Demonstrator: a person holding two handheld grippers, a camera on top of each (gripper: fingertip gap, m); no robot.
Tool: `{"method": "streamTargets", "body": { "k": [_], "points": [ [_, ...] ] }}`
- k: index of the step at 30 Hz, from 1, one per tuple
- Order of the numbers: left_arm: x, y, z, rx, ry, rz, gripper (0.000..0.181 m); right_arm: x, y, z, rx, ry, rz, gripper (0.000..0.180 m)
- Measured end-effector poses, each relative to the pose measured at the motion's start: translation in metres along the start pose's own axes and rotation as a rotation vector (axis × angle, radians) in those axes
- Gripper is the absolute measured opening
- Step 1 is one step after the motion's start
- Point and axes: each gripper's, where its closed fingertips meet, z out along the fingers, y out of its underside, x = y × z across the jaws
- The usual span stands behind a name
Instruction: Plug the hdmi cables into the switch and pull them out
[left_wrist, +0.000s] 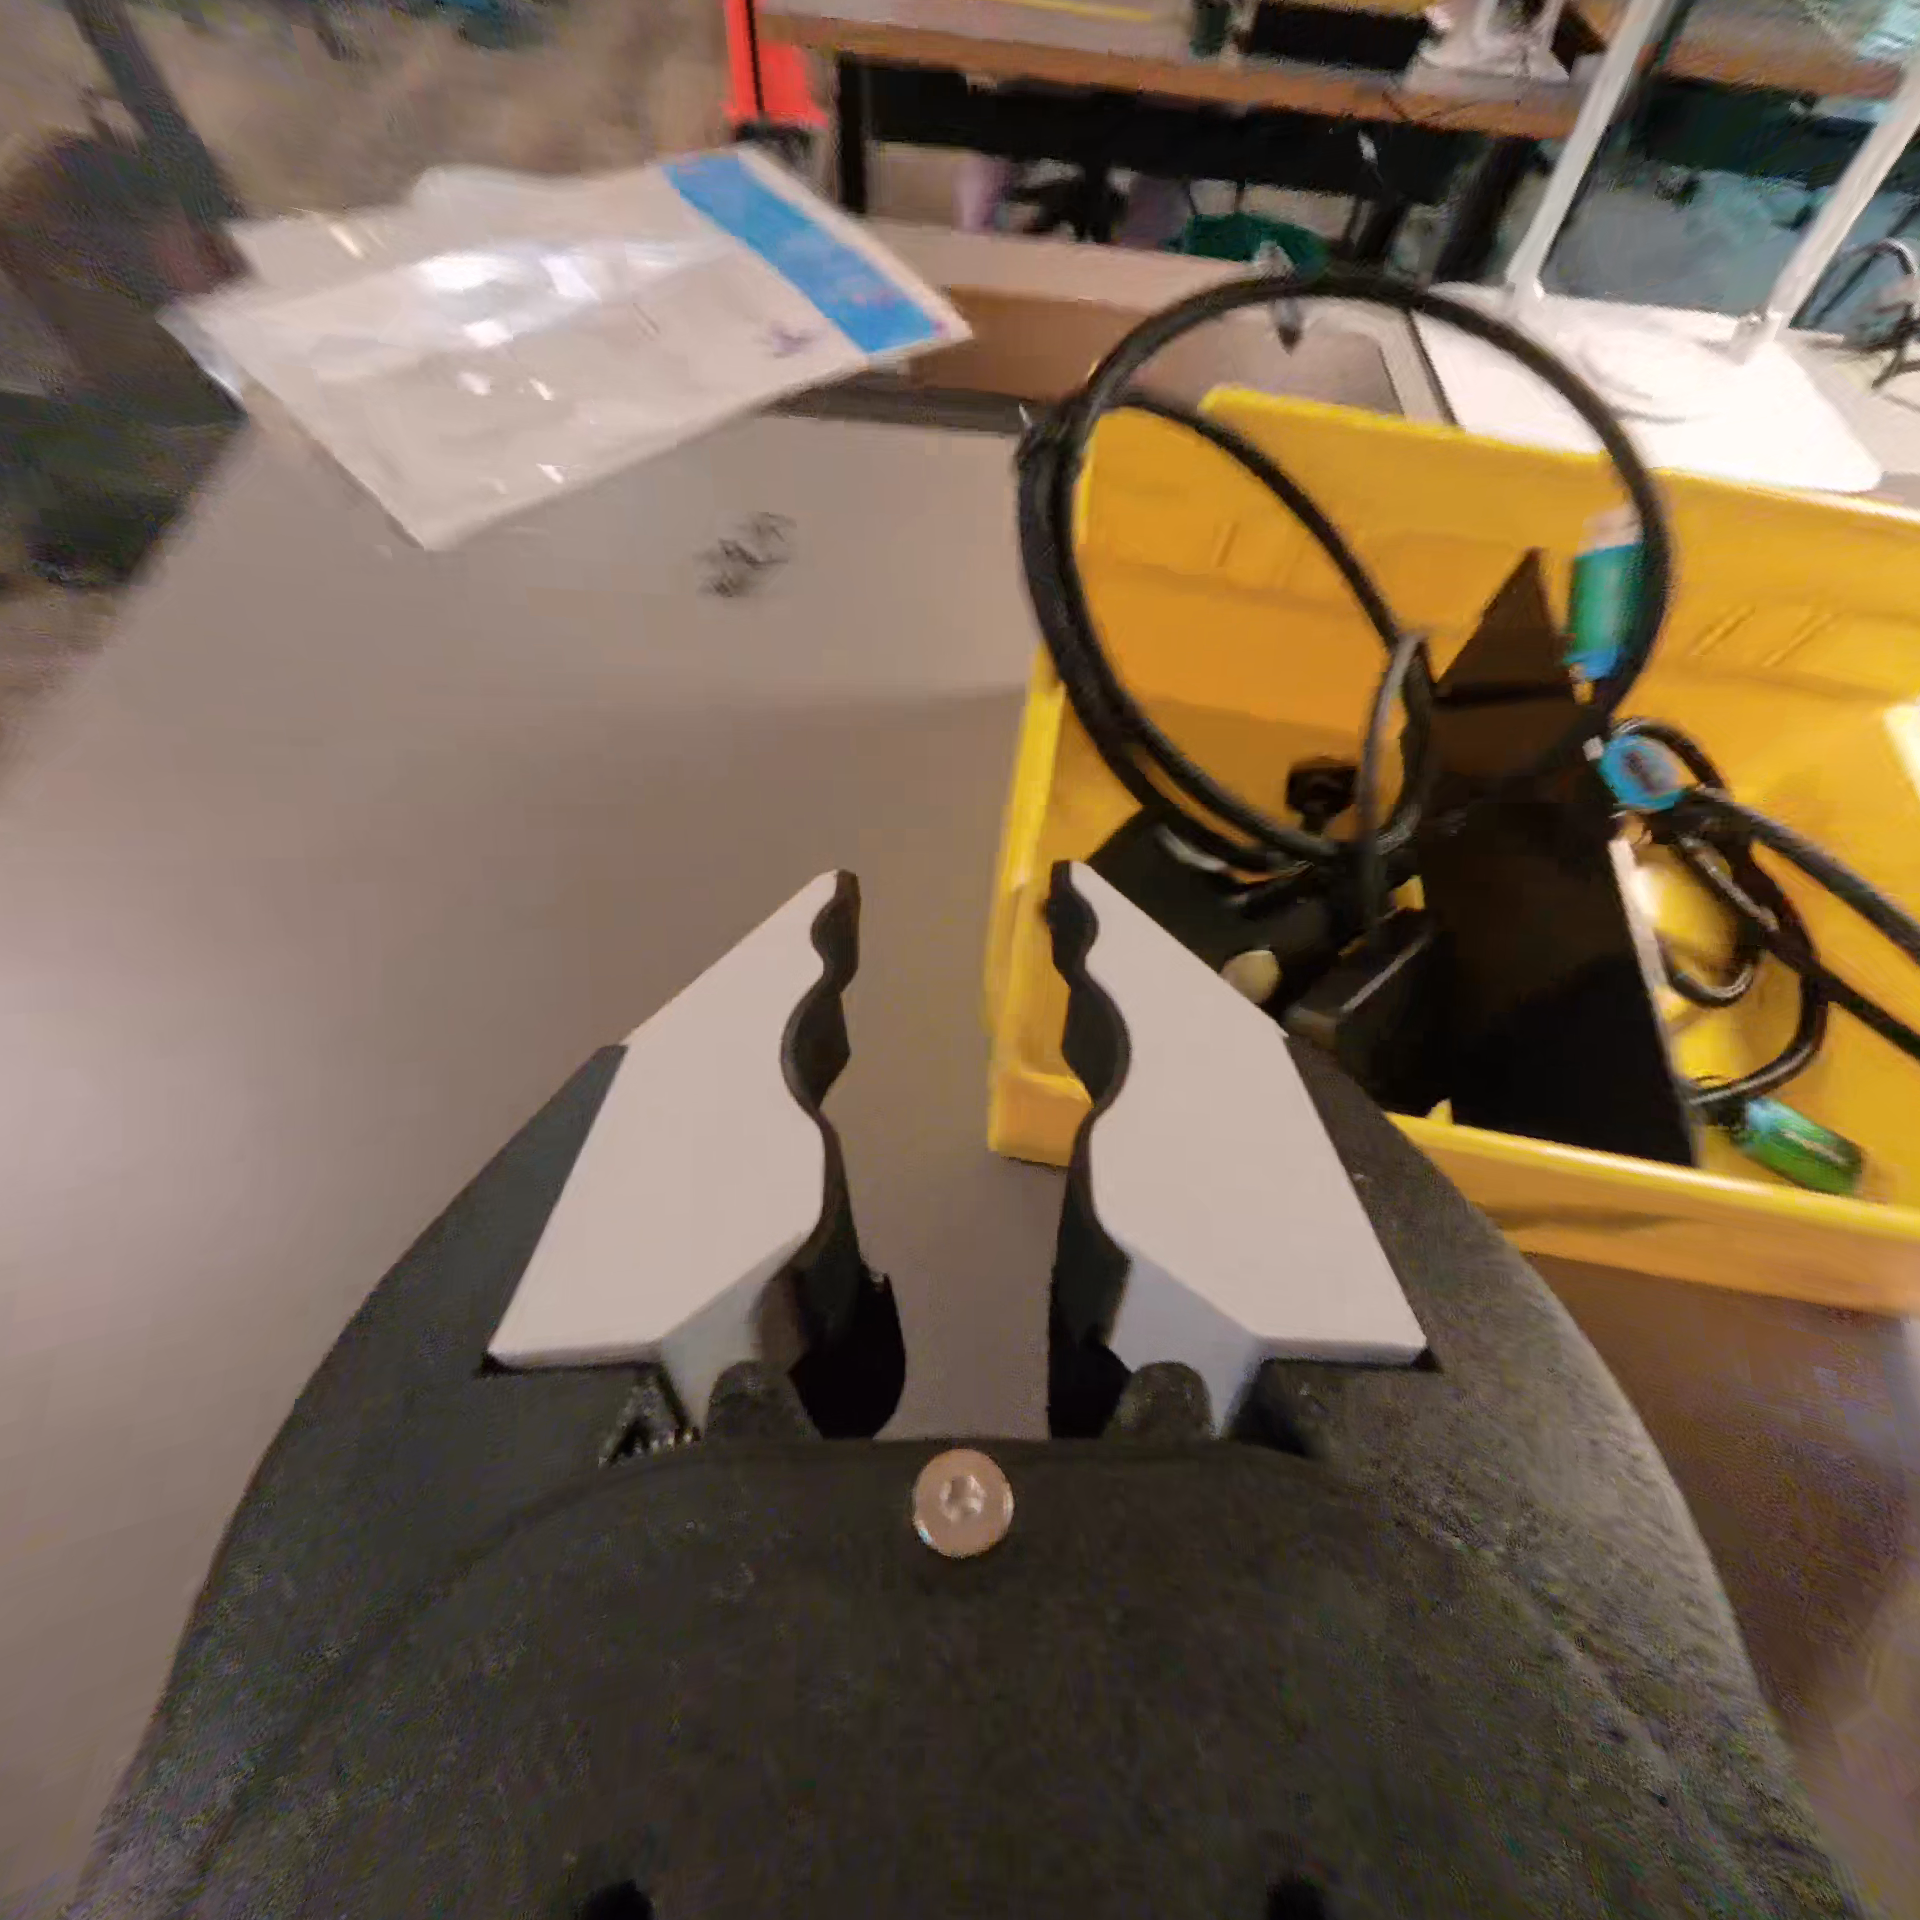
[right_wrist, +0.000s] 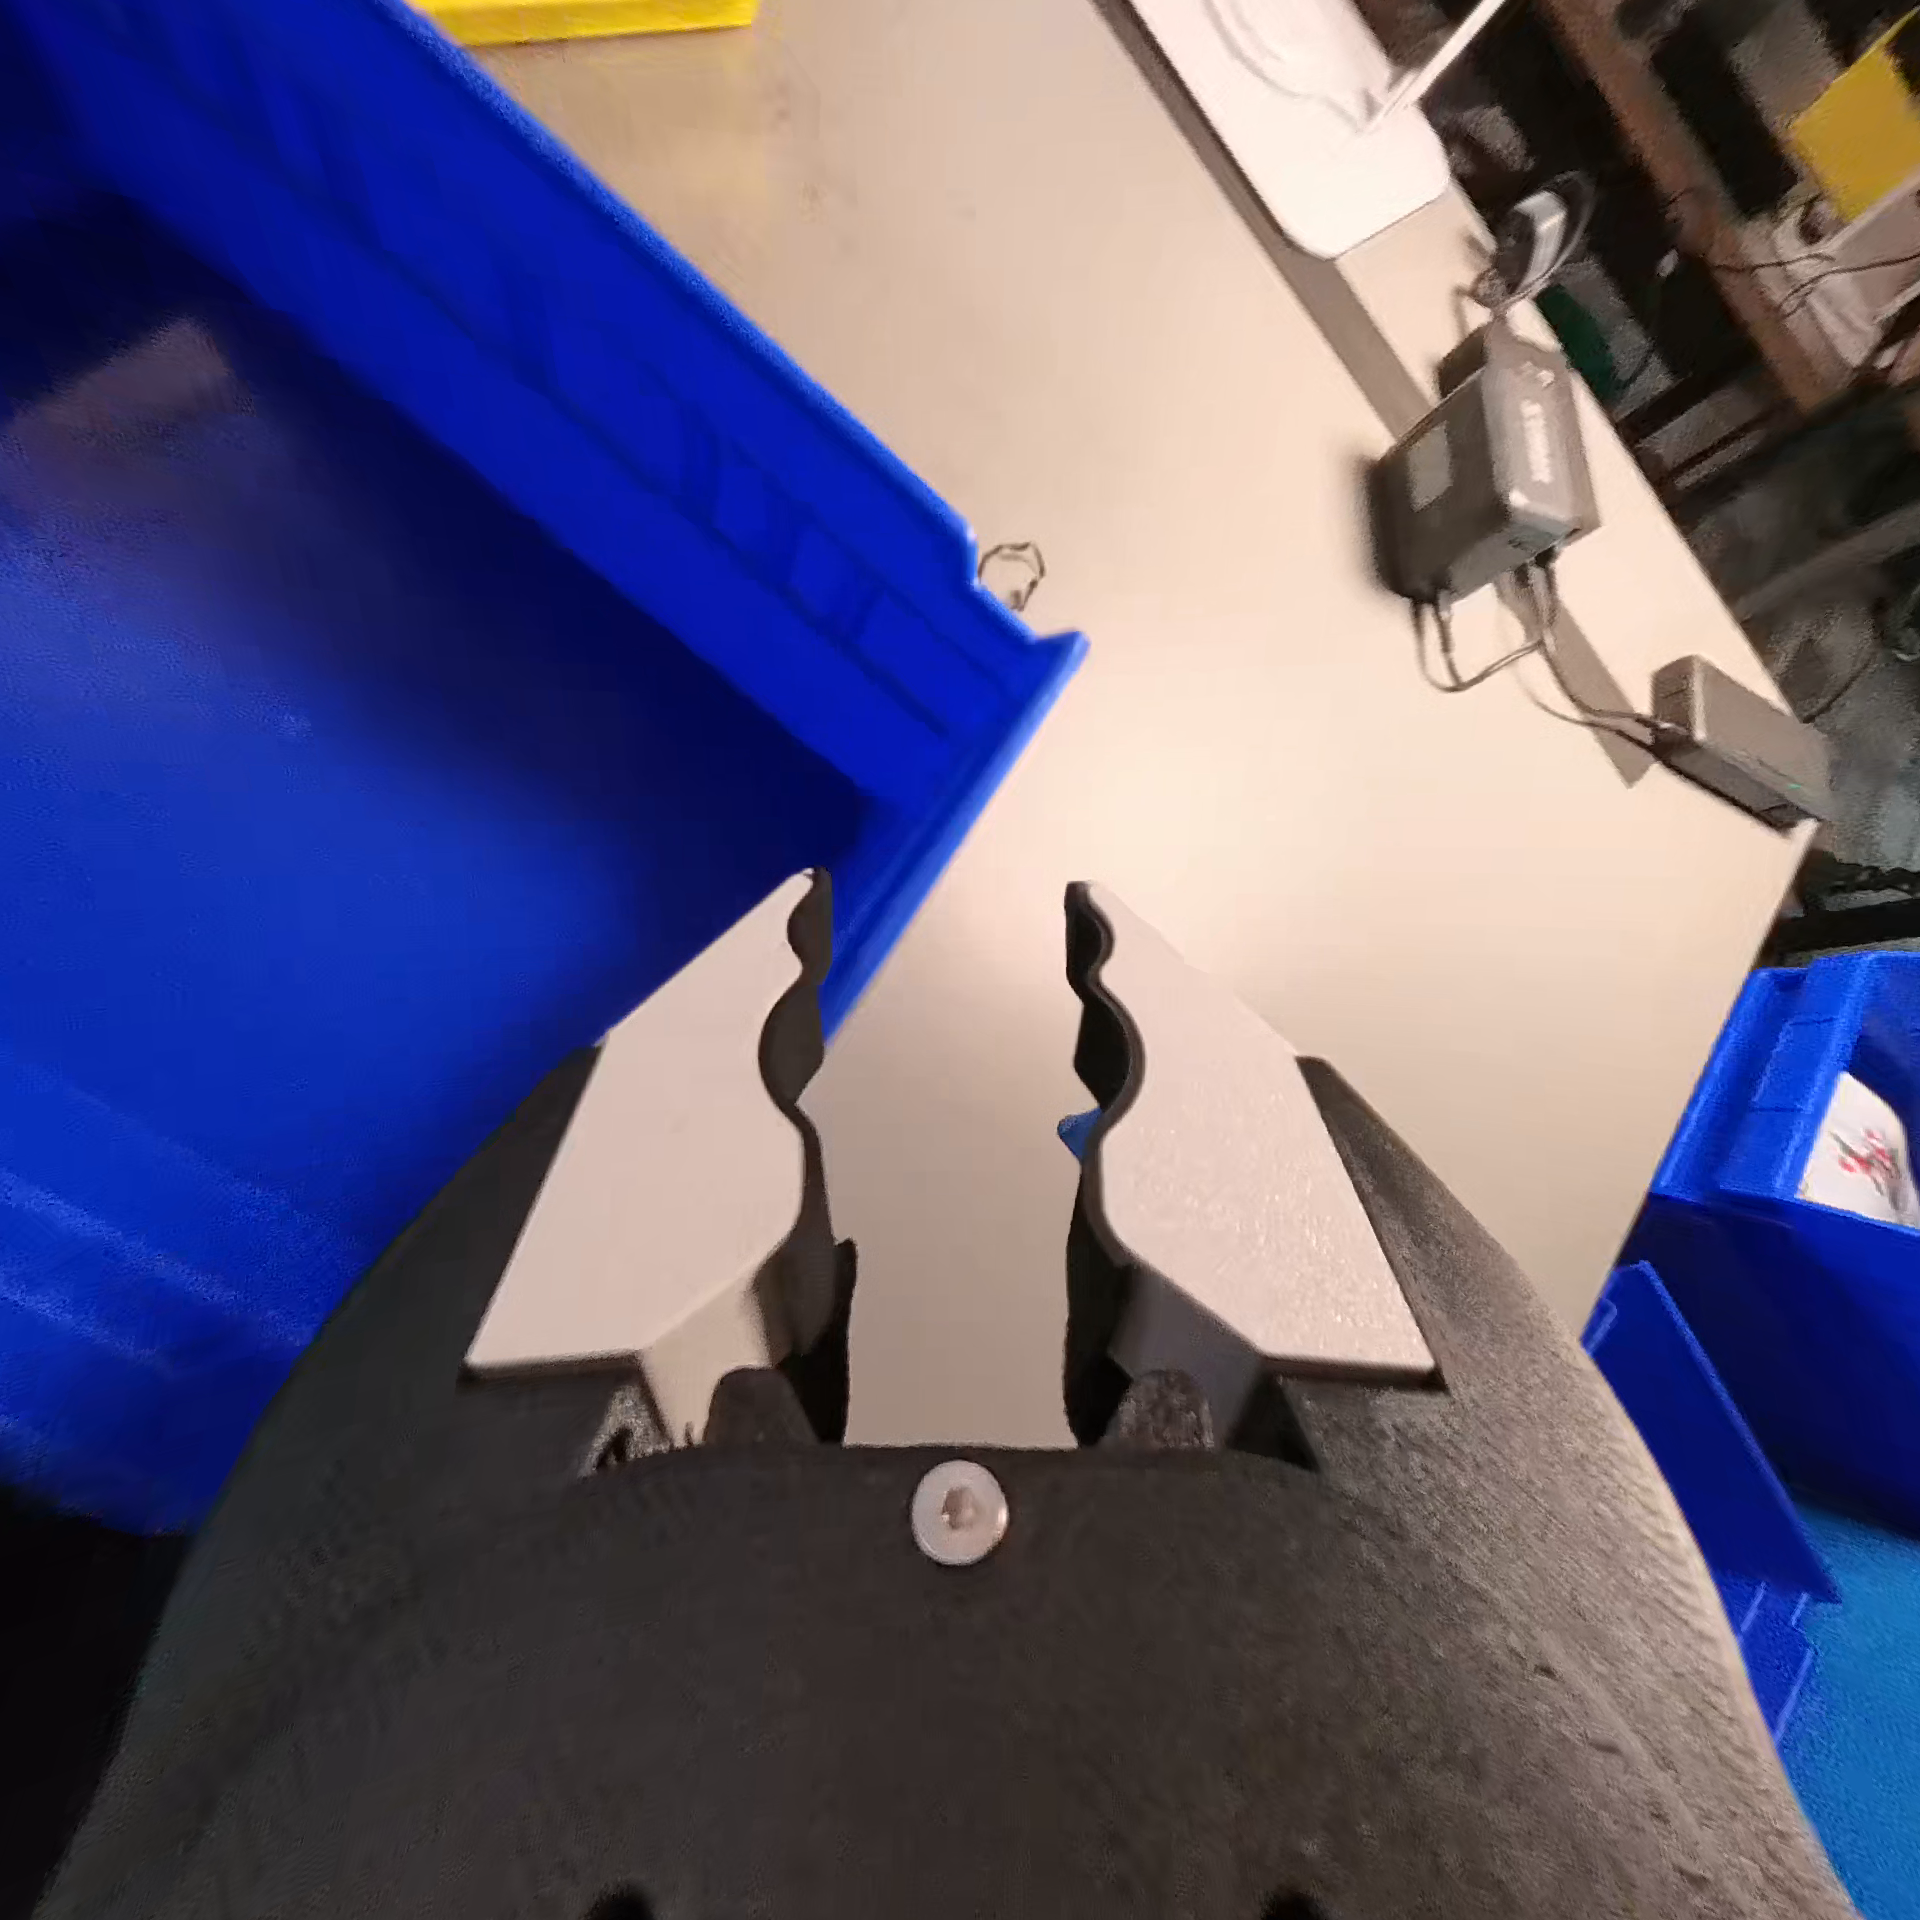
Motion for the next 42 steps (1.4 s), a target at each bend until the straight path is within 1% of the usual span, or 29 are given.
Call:
{"method": "streamTargets", "body": {
  "k": [1,2,5,7,9,11,12,14,15,16,17,18,19,23,27,29,31,32,33,35,38,39,40,42],
  "points": [
    [0.007,-0.010,-0.012,0.034,0.009,0.028,0.042,-0.007,-0.010,-0.004,0.032,-0.020,0.009,0.047],
    [0.027,-0.019,-0.023,0.055,0.067,0.061,0.045,-0.020,-0.025,-0.005,0.073,-0.063,0.019,0.047],
    [0.127,-0.020,-0.044,-0.004,0.323,0.247,0.053,-0.085,-0.080,0.003,0.177,-0.262,0.018,0.047],
    [0.192,-0.009,-0.049,-0.071,0.448,0.381,0.054,-0.142,-0.110,0.017,0.179,-0.419,-0.005,0.049],
    [0.235,0.003,-0.042,-0.140,0.460,0.527,0.054,-0.192,-0.120,0.038,0.099,-0.522,-0.066,0.053],
    [0.260,0.021,-0.028,-0.247,0.427,0.684,0.053,-0.225,-0.115,0.059,-0.016,-0.548,-0.166,0.060],
    [0.264,0.030,-0.018,-0.309,0.390,0.753,0.054,-0.237,-0.111,0.066,-0.062,-0.556,-0.208,0.064],
    [0.260,0.049,0.002,-0.436,0.300,0.870,0.052,-0.248,-0.103,0.078,-0.124,-0.547,-0.270,0.063],
    [0.257,0.059,0.009,-0.498,0.278,0.910,0.049,-0.252,-0.101,0.079,-0.131,-0.550,-0.296,0.063],
    [0.253,0.069,0.015,-0.550,0.265,0.944,0.042,-0.254,-0.100,0.078,-0.126,-0.555,-0.316,0.055],
    [0.250,0.077,0.018,-0.588,0.257,0.972,0.036,-0.253,-0.099,0.077,-0.124,-0.550,-0.340,0.055],
    [0.244,0.078,0.021,-0.585,0.227,1.001,0.027,-0.252,-0.095,0.074,-0.124,-0.551,-0.369,0.054],
    [0.242,0.080,0.019,-0.585,0.237,0.999,0.026,-0.250,-0.091,0.071,-0.125,-0.559,-0.397,0.054],
    [0.224,0.095,-0.007,-0.598,0.336,0.999,0.025,-0.234,-0.062,0.051,-0.153,-0.569,-0.489,0.051],
    [0.172,0.114,-0.048,-0.659,0.365,1.009,0.023,-0.201,-0.018,0.027,-0.227,-0.513,-0.541,0.041],
    [0.133,0.121,-0.066,-0.706,0.313,0.987,0.024,-0.177,0.008,0.014,-0.287,-0.449,-0.529,0.035],
    [0.088,0.120,-0.078,-0.722,0.180,0.945,0.028,-0.150,0.029,0.003,-0.330,-0.350,-0.480,0.035],
    [0.071,0.119,-0.086,-0.717,0.132,0.911,0.029,-0.138,0.036,-0.003,-0.332,-0.298,-0.432,0.038],
    [0.062,0.114,-0.092,-0.675,0.108,0.860,0.031,-0.129,0.038,-0.007,-0.315,-0.253,-0.368,0.043],
    [0.066,0.096,-0.102,-0.526,0.110,0.744,0.050,-0.116,0.028,-0.013,-0.203,-0.164,-0.204,0.056],
    [0.099,0.062,-0.099,-0.255,0.132,0.590,0.063,-0.101,-0.019,-0.009,0.092,-0.018,0.111,0.072],
    [0.115,0.055,-0.094,-0.183,0.163,0.527,0.068,-0.096,-0.032,-0.005,0.180,0.039,0.201,0.072],
    [0.125,0.050,-0.086,-0.122,0.166,0.462,0.068,-0.094,-0.040,0.001,0.225,0.091,0.265,0.072],
    [0.125,0.044,-0.065,-0.041,0.061,0.377,0.069,-0.091,-0.040,0.019,0.211,0.206,0.305,0.074]
  ]
}}
